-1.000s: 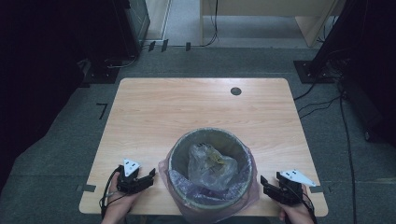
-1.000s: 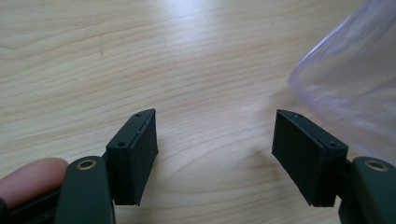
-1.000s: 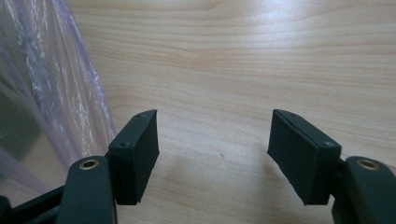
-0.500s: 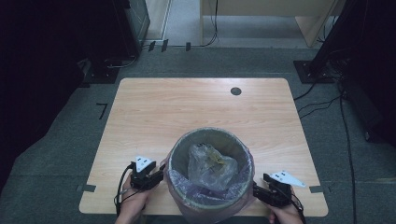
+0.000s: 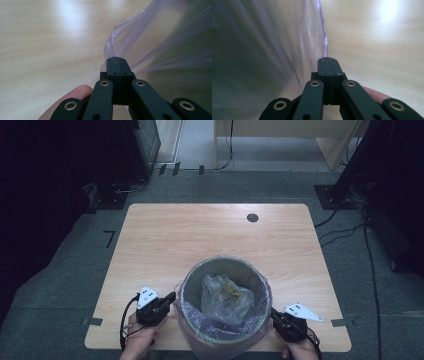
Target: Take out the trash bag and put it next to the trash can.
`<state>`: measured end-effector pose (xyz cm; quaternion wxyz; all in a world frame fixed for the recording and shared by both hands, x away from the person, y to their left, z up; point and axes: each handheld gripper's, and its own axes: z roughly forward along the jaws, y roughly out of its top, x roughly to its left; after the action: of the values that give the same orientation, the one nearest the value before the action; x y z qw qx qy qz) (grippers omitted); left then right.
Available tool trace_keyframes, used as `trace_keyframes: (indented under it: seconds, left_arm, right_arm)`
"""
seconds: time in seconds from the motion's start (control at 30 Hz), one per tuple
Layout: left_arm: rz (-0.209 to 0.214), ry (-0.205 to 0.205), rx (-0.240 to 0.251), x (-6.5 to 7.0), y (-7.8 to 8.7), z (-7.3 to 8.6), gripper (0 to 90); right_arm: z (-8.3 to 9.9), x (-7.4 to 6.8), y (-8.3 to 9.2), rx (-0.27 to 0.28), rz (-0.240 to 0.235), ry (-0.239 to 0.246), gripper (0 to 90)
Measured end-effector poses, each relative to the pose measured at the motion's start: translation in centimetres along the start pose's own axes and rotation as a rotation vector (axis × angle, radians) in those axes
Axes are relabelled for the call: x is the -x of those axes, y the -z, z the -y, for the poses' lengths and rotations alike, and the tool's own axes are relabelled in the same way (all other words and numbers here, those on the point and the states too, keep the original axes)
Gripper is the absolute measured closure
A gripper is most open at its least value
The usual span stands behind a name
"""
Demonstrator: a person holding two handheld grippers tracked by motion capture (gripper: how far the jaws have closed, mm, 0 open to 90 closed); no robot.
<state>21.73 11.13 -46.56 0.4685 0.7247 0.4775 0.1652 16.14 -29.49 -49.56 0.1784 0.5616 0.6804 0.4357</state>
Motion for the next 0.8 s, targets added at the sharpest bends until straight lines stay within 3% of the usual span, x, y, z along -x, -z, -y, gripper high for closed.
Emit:
trace_keyframes:
  seconds: [0.13, 0.37, 0.47, 0.63, 0.67, 0.7, 0.8]
  left_arm:
    - [0.067, 0.011, 0.097, 1.0, 2.3, -1.9, 90.0]
    - [0.13, 0.032, 0.173, 1.8, 4.5, -3.6, 90.0]
    - [0.15, 0.034, 0.21, 2.3, 5.8, -4.6, 90.0]
    - [0.177, 0.012, 0.265, 3.5, 7.4, -6.6, 90.0]
    - [0.183, 0.004, 0.275, 3.8, 7.5, -7.0, 90.0]
    - [0.188, -0.001, 0.284, 4.2, 7.6, -7.3, 90.0]
    - [0.211, -0.018, 0.309, 5.2, 7.7, -8.5, 90.0]
  right_arm:
    - [-1.6, -0.4, 2.1, 0.123, -0.021, -0.022, 90.0]
    - [-2.6, -0.4, 4.2, 0.188, -0.025, -0.047, 90.0]
    - [-4.2, -1.3, 6.1, 0.252, -0.053, -0.018, 90.0]
    - [-6.1, -2.5, 7.4, 0.297, -0.089, 0.004, 90.0]
    - [-7.4, -3.3, 7.9, 0.325, -0.108, 0.013, 90.0]
    - [-7.4, -3.3, 7.9, 0.325, -0.108, 0.013, 90.0]
    - [-9.5, -5.1, 8.7, 0.378, -0.14, 0.055, 90.0]
